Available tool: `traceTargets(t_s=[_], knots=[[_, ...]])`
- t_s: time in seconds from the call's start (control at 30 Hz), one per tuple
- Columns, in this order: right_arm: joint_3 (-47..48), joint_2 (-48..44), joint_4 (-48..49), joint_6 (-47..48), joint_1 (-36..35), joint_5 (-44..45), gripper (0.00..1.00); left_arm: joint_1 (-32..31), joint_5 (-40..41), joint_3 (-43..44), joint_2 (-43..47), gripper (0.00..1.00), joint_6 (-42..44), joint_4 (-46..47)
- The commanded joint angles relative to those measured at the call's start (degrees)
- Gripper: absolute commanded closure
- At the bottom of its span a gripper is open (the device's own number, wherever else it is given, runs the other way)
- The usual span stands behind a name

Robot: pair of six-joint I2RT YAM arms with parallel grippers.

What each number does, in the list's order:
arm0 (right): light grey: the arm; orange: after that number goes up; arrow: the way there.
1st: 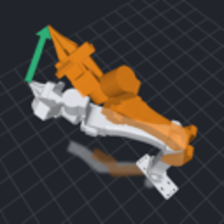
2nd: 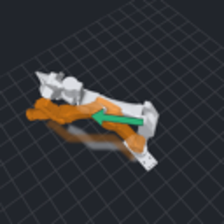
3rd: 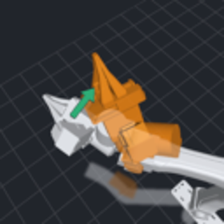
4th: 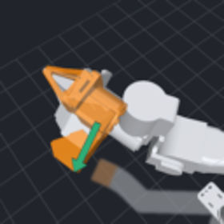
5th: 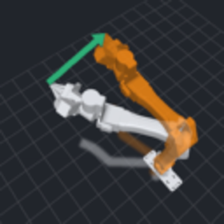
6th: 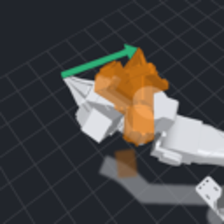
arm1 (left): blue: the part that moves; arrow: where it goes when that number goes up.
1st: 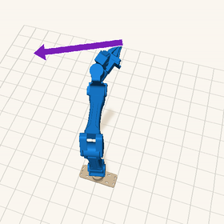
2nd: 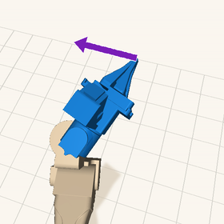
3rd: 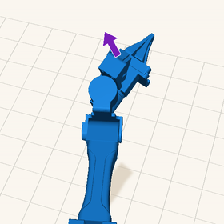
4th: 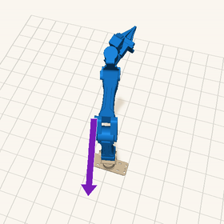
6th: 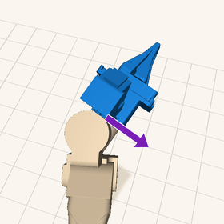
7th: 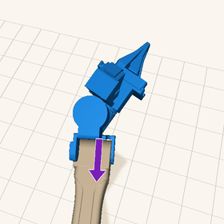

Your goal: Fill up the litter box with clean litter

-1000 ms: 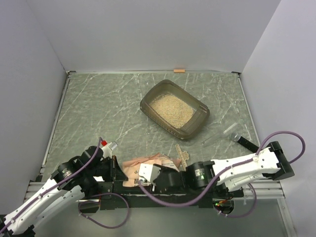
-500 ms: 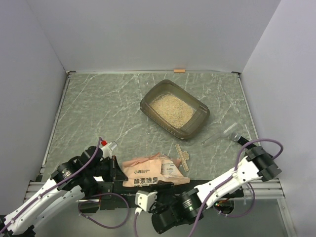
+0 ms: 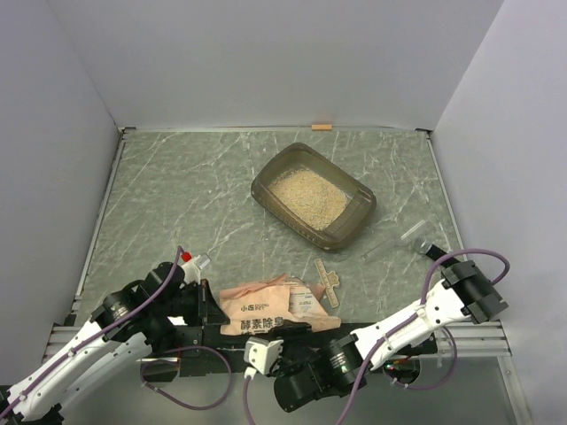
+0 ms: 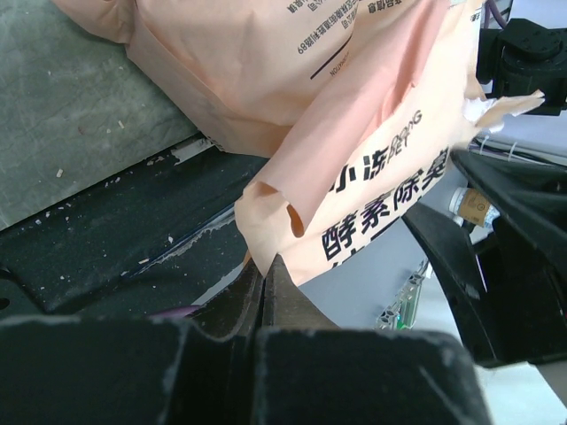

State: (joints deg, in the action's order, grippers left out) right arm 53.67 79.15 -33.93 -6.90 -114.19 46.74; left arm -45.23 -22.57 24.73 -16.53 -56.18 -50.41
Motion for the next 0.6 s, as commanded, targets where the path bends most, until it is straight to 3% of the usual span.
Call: traceTargets(t_s=[0.0, 0.3, 0.33, 0.53, 0.57], knots=[[-2.5, -2.8, 3.3, -0.6, 1.1, -0.4, 0.41, 0.1, 1.0, -0.1, 0.3, 0.99, -1.6, -2.1], [-7.4, -3.0, 7.9, -1.4, 4.5, -1.3, 0.45, 0.1, 1.1, -0.1, -0.1, 0.99, -1.8, -2.0], [-8.2, -3.3, 9.0, -1.0, 5.4, -2.1, 0.48, 0.1, 1.2, -0.1, 0.0, 0.99, -1.9, -2.1], [-10.2, -6.5, 9.1, -0.8, 7.0, -3.1, 0.99, 0.1, 0.7, 0.4, 0.2, 0.99, -1.9, -1.4], [-10.2, -6.8, 8.5, -1.0, 7.1, -3.5, 1.00, 0.1, -0.1, 0.8, 0.4, 0.98, -1.6, 0.6]])
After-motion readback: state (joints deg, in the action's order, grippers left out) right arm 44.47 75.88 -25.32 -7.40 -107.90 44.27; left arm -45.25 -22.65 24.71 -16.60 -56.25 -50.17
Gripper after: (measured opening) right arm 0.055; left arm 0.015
